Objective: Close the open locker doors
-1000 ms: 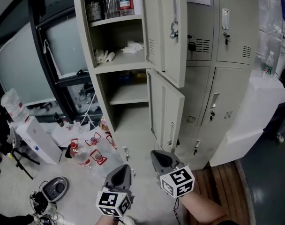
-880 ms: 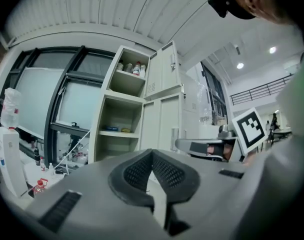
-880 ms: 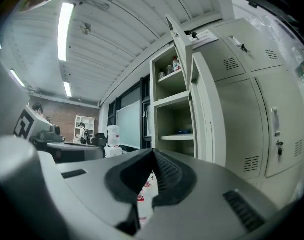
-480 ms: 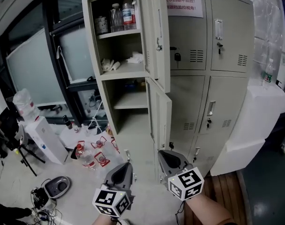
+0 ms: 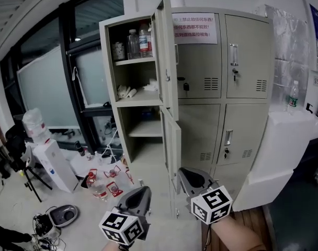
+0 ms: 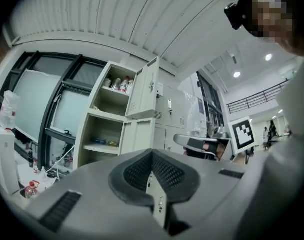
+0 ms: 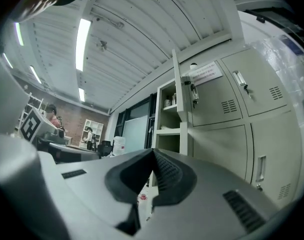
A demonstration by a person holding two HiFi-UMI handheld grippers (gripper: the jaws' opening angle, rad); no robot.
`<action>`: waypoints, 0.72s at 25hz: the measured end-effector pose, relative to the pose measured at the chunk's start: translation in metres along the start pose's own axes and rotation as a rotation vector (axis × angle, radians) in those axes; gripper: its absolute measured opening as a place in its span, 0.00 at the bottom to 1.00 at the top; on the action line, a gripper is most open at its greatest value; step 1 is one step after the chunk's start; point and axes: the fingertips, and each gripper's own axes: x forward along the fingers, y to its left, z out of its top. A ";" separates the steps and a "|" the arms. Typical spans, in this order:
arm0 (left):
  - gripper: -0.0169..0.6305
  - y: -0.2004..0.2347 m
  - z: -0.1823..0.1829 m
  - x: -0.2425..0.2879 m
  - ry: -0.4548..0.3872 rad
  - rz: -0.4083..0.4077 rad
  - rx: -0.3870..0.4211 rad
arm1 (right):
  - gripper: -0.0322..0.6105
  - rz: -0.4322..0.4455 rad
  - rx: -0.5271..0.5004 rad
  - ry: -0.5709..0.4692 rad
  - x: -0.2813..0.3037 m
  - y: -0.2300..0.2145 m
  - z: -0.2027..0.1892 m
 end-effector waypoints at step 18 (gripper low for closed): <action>0.03 -0.028 0.086 -0.005 -0.036 -0.163 0.079 | 0.05 -0.075 0.000 -0.085 -0.004 -0.006 0.099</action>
